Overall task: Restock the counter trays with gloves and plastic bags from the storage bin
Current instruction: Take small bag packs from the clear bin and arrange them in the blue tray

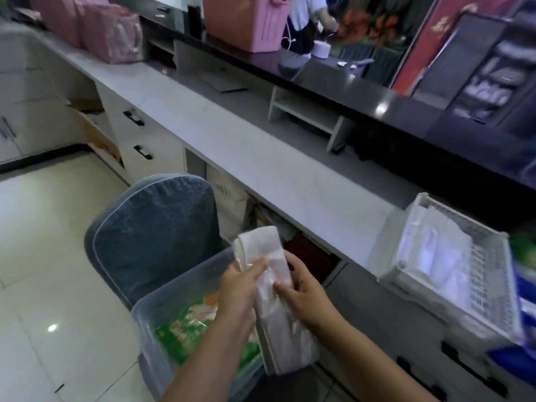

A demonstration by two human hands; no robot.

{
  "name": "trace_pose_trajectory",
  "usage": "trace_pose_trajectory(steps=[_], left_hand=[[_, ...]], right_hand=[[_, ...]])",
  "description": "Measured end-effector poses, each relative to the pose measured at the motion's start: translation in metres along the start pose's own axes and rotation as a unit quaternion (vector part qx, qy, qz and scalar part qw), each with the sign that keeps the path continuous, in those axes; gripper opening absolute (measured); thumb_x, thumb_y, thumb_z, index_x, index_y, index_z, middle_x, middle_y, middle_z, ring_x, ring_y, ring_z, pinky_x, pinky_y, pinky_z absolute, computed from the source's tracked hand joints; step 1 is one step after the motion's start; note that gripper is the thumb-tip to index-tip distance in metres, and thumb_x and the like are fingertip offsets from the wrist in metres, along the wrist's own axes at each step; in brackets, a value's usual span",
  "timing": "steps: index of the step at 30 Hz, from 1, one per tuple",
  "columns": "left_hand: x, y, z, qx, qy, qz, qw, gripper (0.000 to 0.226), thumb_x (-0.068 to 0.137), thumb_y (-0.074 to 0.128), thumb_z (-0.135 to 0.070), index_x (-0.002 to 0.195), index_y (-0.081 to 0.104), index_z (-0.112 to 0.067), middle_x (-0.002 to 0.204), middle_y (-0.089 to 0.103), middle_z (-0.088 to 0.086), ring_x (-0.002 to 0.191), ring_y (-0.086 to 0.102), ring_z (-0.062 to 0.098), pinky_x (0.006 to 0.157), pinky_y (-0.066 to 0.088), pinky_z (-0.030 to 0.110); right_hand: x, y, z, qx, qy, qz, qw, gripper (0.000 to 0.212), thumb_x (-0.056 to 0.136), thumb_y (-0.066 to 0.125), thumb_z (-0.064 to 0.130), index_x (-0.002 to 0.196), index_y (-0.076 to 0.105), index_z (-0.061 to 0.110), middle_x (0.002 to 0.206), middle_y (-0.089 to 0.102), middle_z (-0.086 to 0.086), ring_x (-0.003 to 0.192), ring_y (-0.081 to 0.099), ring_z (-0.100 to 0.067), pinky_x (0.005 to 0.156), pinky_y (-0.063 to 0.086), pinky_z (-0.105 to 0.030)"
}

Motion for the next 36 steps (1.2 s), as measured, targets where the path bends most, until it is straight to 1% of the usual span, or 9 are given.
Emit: trace_pose_trajectory(steps=[5, 8, 13, 19, 23, 26, 29, 33, 36], left_hand=[[-0.021, 0.061, 0.015, -0.001, 0.001, 0.040, 0.999, 0.027, 0.069, 0.079, -0.020, 0.089, 0.064, -0.010, 0.073, 0.071, 0.014, 0.057, 0.071, 0.027, 0.046, 0.056, 0.036], [-0.039, 0.099, 0.027, 0.011, -0.002, 0.082, 0.997, 0.025, 0.069, 0.078, -0.019, 0.087, 0.062, -0.013, 0.075, 0.071, 0.013, 0.062, 0.071, 0.028, 0.052, 0.059, 0.041], [-0.068, 0.166, 0.046, 0.028, 0.024, 0.171, 0.985, 0.030, 0.068, 0.079, -0.019, 0.090, 0.064, -0.005, 0.080, 0.071, 0.016, 0.066, 0.070, 0.027, 0.061, 0.058, 0.038], [-0.102, 0.242, 0.080, 0.122, 0.094, 0.249, 0.956, 0.043, 0.063, 0.077, -0.042, 0.086, 0.061, -0.009, 0.085, 0.066, 0.014, 0.076, 0.061, 0.028, 0.072, 0.051, 0.043], [-0.121, 0.283, 0.110, 0.163, 0.070, 0.275, 0.945, 0.029, 0.083, 0.063, -0.040, 0.095, 0.063, -0.014, 0.098, 0.070, 0.011, 0.084, 0.065, 0.019, 0.067, 0.055, 0.033], [-0.141, 0.316, 0.133, 0.165, -0.028, 0.292, 0.942, 0.048, 0.087, 0.046, -0.057, 0.101, 0.062, -0.014, 0.098, 0.072, 0.013, 0.091, 0.069, 0.026, 0.062, 0.059, 0.039], [-0.161, 0.351, 0.161, 0.180, -0.131, 0.312, 0.924, 0.059, 0.087, 0.043, -0.060, 0.105, 0.058, -0.007, 0.101, 0.072, 0.020, 0.086, 0.070, 0.033, 0.061, 0.059, 0.042], [-0.188, 0.388, 0.208, 0.222, -0.159, 0.321, 0.907, 0.035, 0.087, 0.059, -0.033, 0.108, 0.060, -0.006, 0.098, 0.073, 0.018, 0.084, 0.070, 0.031, 0.072, 0.058, 0.044], [-0.199, 0.407, 0.235, 0.240, -0.107, 0.299, 0.917, 0.023, 0.082, 0.065, -0.011, 0.101, 0.059, 0.000, 0.086, 0.072, 0.020, 0.068, 0.071, 0.029, 0.055, 0.059, 0.042]], right_hand=[[-0.045, -0.066, -0.013, -0.006, 0.101, -0.034, 0.994, 0.060, 0.063, 0.078, 0.038, 0.116, 0.054, 0.021, 0.107, 0.069, -0.004, 0.092, 0.070, -0.018, 0.081, 0.057, -0.036], [-0.073, -0.101, -0.020, 0.025, 0.115, -0.057, 0.991, 0.043, 0.060, 0.081, 0.028, 0.097, 0.067, 0.011, 0.092, 0.074, -0.007, 0.084, 0.071, -0.022, 0.079, 0.056, -0.039], [-0.114, -0.164, -0.029, 0.000, 0.103, -0.157, 0.982, 0.025, 0.073, 0.075, 0.004, 0.096, 0.066, -0.003, 0.086, 0.071, -0.013, 0.077, 0.067, -0.023, 0.075, 0.054, -0.037], [-0.179, -0.255, -0.034, -0.134, 0.075, -0.213, 0.965, 0.011, 0.074, 0.070, 0.020, 0.083, 0.065, 0.025, 0.086, 0.070, -0.001, 0.081, 0.067, -0.014, 0.075, 0.057, -0.039], [-0.225, -0.330, -0.039, -0.412, 0.013, -0.287, 0.865, 0.015, 0.078, 0.062, 0.039, 0.086, 0.058, 0.027, 0.088, 0.069, 0.005, 0.080, 0.065, -0.018, 0.062, 0.050, -0.030], [-0.250, -0.386, -0.044, -0.591, -0.133, -0.331, 0.724, 0.023, 0.066, 0.078, 0.022, 0.071, 0.055, 0.019, 0.060, 0.063, 0.000, 0.050, 0.059, -0.023, 0.045, 0.035, -0.023], [-0.270, -0.435, -0.058, -0.653, -0.242, -0.343, 0.630, 0.026, 0.065, 0.083, 0.026, 0.069, 0.061, 0.015, 0.059, 0.062, -0.002, 0.049, 0.057, -0.023, 0.047, 0.043, -0.028], [-0.293, -0.485, -0.093, -0.671, -0.282, -0.327, 0.603, 0.036, 0.081, 0.067, 0.048, 0.083, 0.069, 0.012, 0.081, 0.073, -0.006, 0.071, 0.069, -0.024, 0.062, 0.055, -0.034], [-0.309, -0.506, -0.115, -0.671, -0.288, -0.331, 0.598, 0.036, 0.082, 0.067, 0.045, 0.085, 0.071, 0.010, 0.085, 0.075, -0.008, 0.076, 0.071, -0.026, 0.065, 0.057, -0.035]])
Point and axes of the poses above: each hand's wrist, its own x-axis towards the middle knuckle, its own y-axis out of the palm, z = x × y, the point moved 2 cm from there along x, towards the middle knuckle
